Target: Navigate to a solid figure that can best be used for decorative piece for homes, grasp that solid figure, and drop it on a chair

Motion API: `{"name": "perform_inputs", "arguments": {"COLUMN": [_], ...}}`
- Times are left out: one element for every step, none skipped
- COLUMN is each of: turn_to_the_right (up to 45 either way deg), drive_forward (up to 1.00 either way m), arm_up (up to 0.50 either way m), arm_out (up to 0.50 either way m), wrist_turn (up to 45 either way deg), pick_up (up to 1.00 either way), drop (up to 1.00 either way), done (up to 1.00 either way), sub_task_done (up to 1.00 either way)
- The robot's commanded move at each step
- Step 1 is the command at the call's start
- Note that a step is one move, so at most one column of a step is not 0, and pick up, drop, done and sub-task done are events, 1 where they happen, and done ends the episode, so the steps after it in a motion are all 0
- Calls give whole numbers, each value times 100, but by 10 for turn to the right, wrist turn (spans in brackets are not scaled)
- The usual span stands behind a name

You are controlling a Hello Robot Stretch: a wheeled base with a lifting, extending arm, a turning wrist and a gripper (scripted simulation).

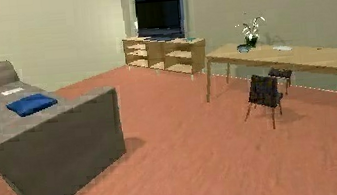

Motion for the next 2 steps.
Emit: {"name": "perform_inputs", "arguments": {"turn_to_the_right": [450, 180], "drive_forward": [0, 0], "arm_up": [0, 0], "arm_out": [0, 0], "wrist_turn": [0, 0], "pick_up": [0, 0], "drop": [0, 0], "done": [0, 0], "sub_task_done": [0, 0]}}
